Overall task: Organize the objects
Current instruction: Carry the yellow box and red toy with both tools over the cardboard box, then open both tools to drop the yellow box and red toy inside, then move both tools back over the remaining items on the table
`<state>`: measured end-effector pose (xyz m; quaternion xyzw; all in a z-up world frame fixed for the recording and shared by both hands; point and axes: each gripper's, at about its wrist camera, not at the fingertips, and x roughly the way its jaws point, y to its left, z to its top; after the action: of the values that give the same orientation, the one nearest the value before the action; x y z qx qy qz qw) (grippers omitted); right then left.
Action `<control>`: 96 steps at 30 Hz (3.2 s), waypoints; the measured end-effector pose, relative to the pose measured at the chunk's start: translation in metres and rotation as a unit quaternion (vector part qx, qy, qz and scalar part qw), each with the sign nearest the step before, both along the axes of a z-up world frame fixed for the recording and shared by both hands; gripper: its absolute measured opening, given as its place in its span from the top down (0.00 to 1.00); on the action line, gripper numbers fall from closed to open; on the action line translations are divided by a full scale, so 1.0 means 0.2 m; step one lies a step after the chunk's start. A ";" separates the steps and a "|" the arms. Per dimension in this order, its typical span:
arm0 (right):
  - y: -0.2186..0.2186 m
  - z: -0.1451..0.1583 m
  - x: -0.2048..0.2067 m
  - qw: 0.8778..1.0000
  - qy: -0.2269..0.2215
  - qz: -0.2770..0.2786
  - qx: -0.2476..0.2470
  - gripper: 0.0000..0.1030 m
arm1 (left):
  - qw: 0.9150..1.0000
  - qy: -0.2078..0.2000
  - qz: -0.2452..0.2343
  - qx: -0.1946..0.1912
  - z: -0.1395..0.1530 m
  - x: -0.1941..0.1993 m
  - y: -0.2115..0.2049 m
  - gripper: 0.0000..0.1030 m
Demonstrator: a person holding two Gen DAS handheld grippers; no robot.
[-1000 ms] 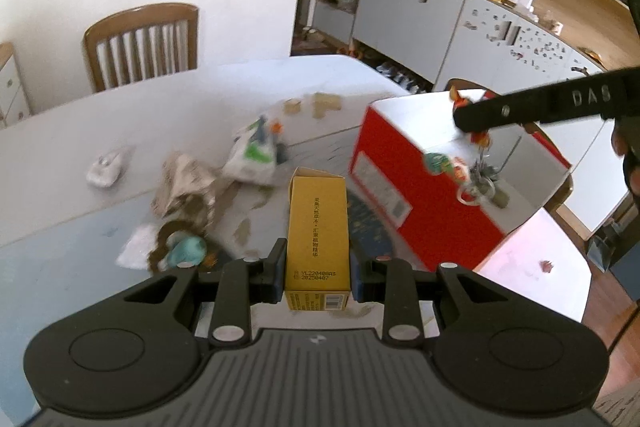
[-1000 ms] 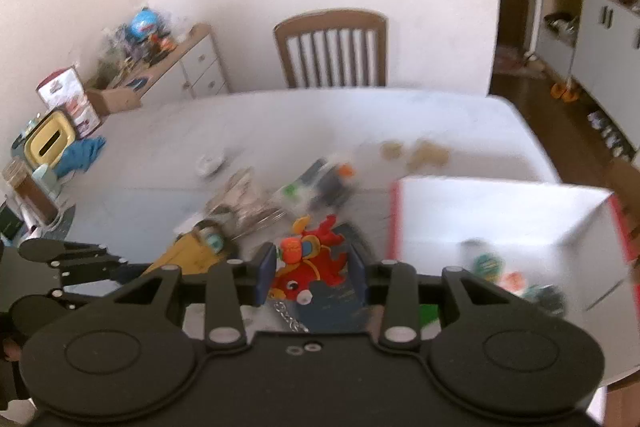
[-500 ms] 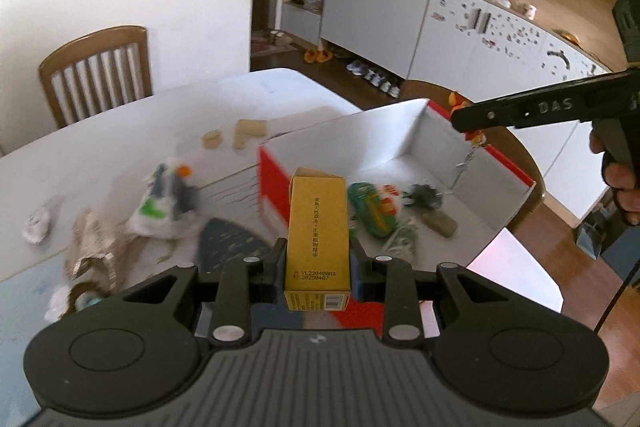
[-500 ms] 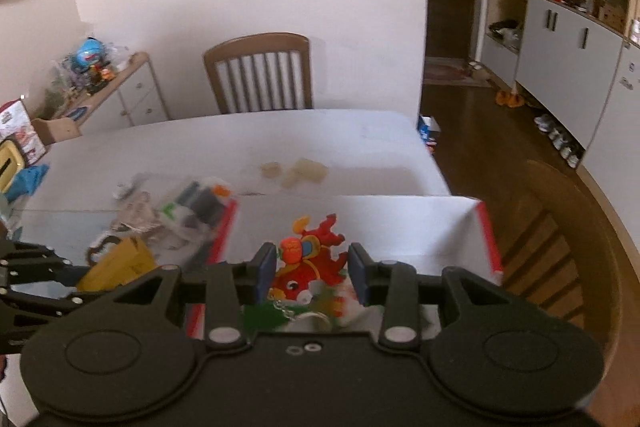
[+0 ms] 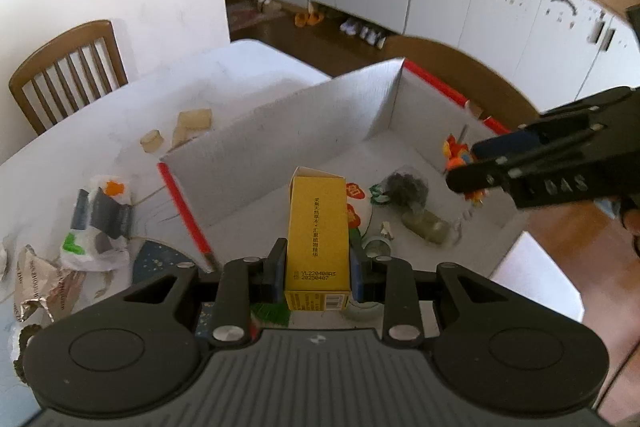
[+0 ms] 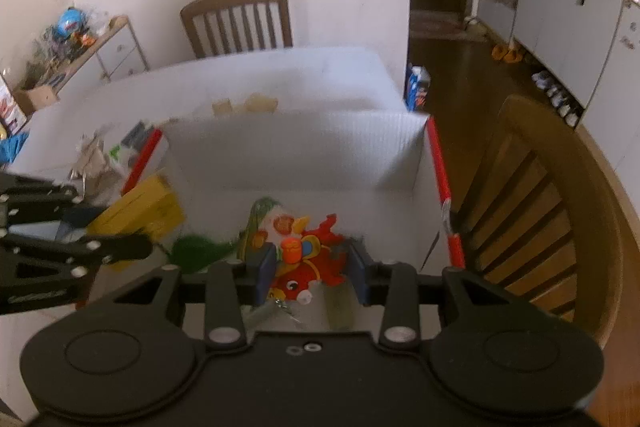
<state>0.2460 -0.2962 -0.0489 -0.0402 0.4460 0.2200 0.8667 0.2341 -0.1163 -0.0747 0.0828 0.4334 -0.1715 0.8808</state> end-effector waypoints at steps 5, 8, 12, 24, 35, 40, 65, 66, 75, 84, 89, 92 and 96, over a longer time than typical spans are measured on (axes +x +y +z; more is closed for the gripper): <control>0.04 -0.07 0.02 0.999 0.022 0.028 -0.006 0.64 | 0.999 0.022 0.020 0.035 -0.10 0.10 -0.07 0.72; 0.06 -0.12 0.02 0.998 0.037 0.045 -0.013 0.64 | 0.998 0.030 0.024 0.049 -0.13 0.16 -0.10 0.72; 0.08 -0.18 0.04 0.996 0.060 0.062 -0.019 0.64 | 0.996 0.055 0.038 0.062 -0.18 0.23 -0.15 0.72; 0.15 -0.31 0.09 0.989 0.109 0.086 -0.044 0.64 | 0.986 0.114 0.072 0.093 -0.30 0.33 -0.18 0.72; 0.16 -0.35 0.11 0.987 0.135 0.076 -0.044 0.63 | 0.982 0.140 0.080 0.093 -0.34 0.34 -0.18 0.71; 0.16 -0.36 0.10 0.986 0.141 0.075 -0.042 0.63 | 0.983 0.147 0.084 0.078 -0.32 0.33 -0.16 0.70; 0.02 -0.03 -0.06 0.996 0.070 0.047 0.034 0.41 | 0.997 0.051 0.053 -0.027 0.07 -0.02 0.04 0.45; 0.03 -0.02 -0.06 0.996 0.067 0.043 0.036 0.40 | 0.997 0.047 0.052 -0.031 0.08 -0.03 0.06 0.45; 0.17 0.09 -0.17 0.997 0.037 0.023 0.061 0.32 | 0.997 0.015 0.054 -0.056 0.18 -0.15 0.30 0.32; 0.44 0.15 -0.26 0.995 0.022 0.037 0.086 0.15 | 0.996 -0.008 0.070 -0.061 0.21 -0.25 0.61 0.25; 0.61 0.18 -0.30 0.995 0.015 0.051 0.083 0.11 | 0.994 -0.014 0.087 -0.065 0.20 -0.29 0.81 0.23; 0.72 0.18 -0.32 0.995 0.015 0.056 0.081 0.10 | 0.993 -0.018 0.097 -0.065 0.19 -0.31 0.92 0.22; 0.86 0.18 -0.34 0.995 0.018 0.064 0.080 0.10 | 0.992 -0.030 0.110 -0.058 0.16 -0.35 1.07 0.22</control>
<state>0.1779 -0.1237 -0.0130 0.0050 0.4388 0.3106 0.8432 0.1642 0.0980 -0.0429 -0.0111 0.4027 -0.0955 0.9103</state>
